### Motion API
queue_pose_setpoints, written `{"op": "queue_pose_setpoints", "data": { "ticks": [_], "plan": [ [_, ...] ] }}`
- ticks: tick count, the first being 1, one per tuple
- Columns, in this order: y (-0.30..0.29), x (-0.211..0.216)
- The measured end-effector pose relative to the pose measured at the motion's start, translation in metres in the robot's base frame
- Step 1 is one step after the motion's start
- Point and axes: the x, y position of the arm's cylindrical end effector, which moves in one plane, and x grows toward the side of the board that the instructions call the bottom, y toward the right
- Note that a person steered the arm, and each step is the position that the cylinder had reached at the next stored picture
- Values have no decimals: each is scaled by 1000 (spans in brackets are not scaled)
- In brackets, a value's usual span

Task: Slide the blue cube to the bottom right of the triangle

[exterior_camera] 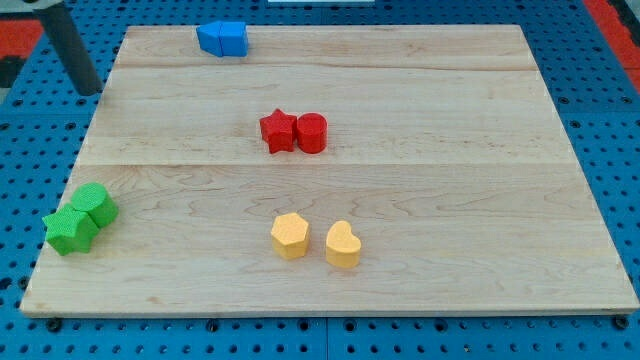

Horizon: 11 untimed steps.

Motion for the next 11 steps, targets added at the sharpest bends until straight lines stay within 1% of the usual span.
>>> {"op": "queue_pose_setpoints", "data": {
  "ticks": [1,2,3,4,5,6,7,8,9,10,11],
  "plan": [
    [3,-16],
    [26,-85],
    [70,-129],
    [89,-129],
    [132,-122],
    [155,-121],
    [159,-129],
    [213,-129],
    [225,-110],
    [197,-79],
    [191,-83]
  ]
}}
